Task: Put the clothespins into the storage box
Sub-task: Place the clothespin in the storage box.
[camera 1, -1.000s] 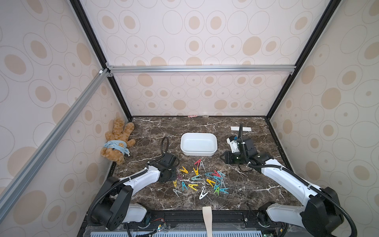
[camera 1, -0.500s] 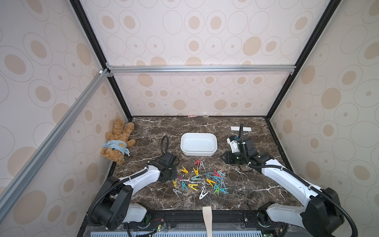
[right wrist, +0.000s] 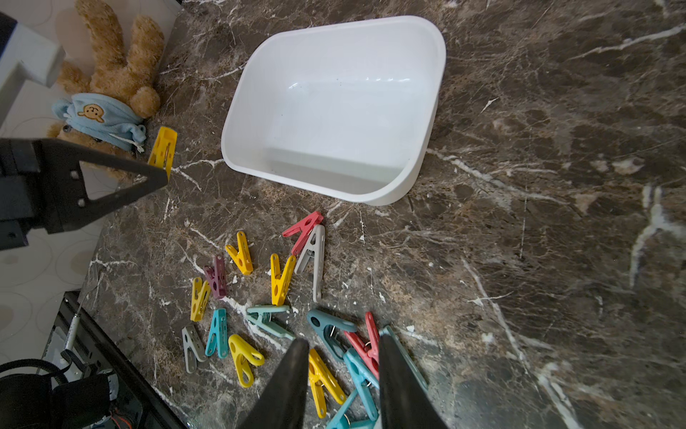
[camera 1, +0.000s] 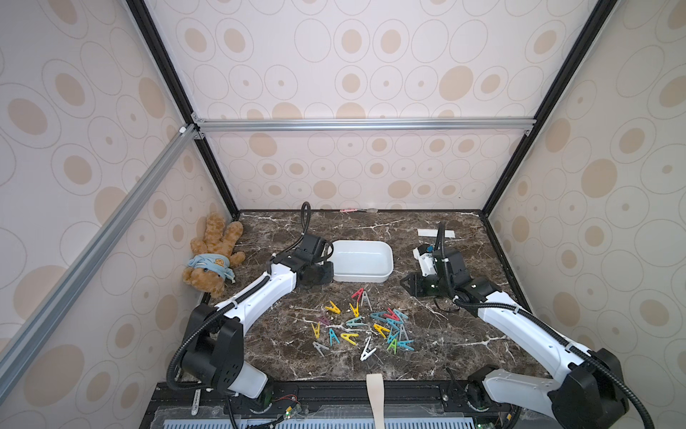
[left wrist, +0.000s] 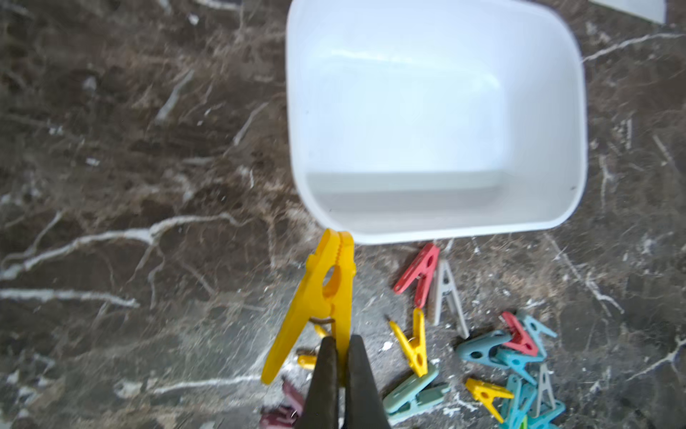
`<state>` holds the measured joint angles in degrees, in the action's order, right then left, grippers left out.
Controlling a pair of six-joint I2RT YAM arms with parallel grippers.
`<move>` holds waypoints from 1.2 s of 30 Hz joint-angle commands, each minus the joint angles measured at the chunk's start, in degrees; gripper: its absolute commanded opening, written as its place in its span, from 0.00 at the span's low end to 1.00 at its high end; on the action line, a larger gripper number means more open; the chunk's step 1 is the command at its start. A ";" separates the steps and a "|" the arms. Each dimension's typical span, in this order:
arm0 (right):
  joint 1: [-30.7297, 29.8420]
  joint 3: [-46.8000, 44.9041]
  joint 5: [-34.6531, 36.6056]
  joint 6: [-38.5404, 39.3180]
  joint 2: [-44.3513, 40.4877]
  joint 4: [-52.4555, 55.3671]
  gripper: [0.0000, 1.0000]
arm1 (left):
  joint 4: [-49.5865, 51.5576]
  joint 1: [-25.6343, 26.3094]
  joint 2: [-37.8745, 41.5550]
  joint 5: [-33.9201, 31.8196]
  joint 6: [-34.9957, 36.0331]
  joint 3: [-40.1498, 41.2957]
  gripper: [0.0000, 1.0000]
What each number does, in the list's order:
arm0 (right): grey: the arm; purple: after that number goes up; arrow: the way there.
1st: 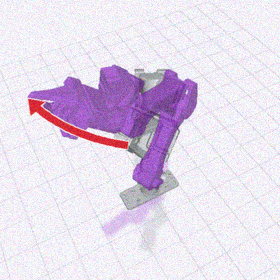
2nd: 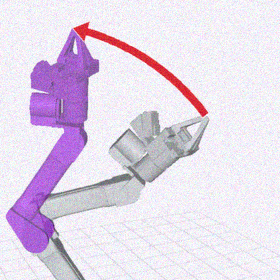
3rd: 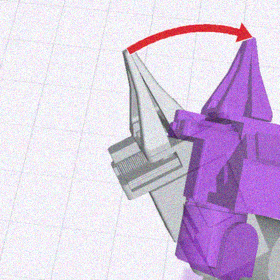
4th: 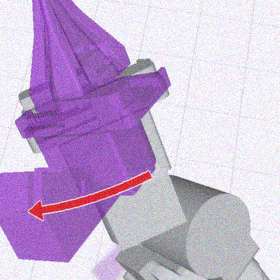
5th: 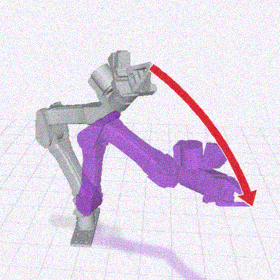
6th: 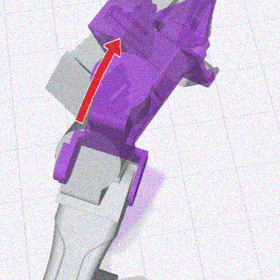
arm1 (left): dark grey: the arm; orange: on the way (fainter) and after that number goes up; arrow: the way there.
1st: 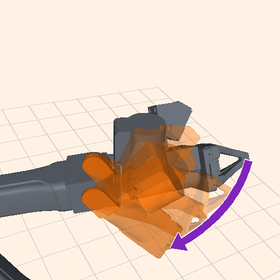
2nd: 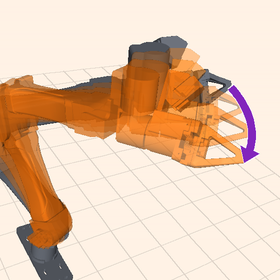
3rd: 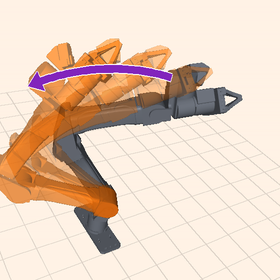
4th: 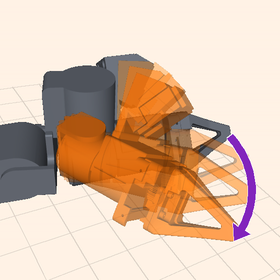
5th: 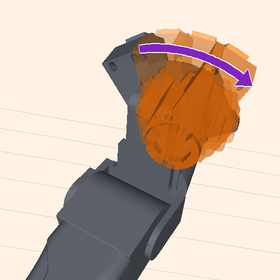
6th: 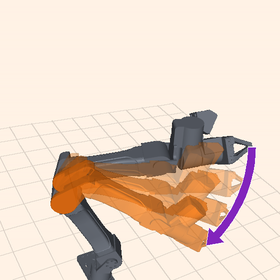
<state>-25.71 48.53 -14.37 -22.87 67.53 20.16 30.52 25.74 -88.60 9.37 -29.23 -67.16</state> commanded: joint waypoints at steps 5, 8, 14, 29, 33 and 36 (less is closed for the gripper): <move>-0.31 0.07 -0.39 0.47 -1.12 1.90 0.35 | 1.59 1.61 -13.37 4.82 4.66 -16.09 0.00; -0.35 0.16 -0.26 0.91 -1.51 3.59 0.37 | 0.18 2.15 -18.20 5.11 4.80 -19.56 0.00; -0.32 1.62 2.81 5.27 -3.42 10.60 0.38 | -0.27 3.30 -25.99 5.41 5.80 -25.50 0.00; -0.39 -3.37 2.72 3.40 -7.87 17.37 0.38 | -1.96 3.53 -29.27 3.51 7.22 -26.17 0.21; -1.12 -5.20 2.37 1.19 -8.71 17.37 0.37 | -2.31 3.56 -28.63 3.80 7.72 -26.16 0.23; -1.54 -6.43 3.42 0.34 -9.58 17.64 0.37 | -2.23 3.62 -27.82 3.63 8.02 -26.52 0.27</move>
<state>-26.59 43.31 -11.88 -20.80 59.16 35.83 28.45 29.04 -117.16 13.56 -22.83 -91.15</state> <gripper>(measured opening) 0.367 0.265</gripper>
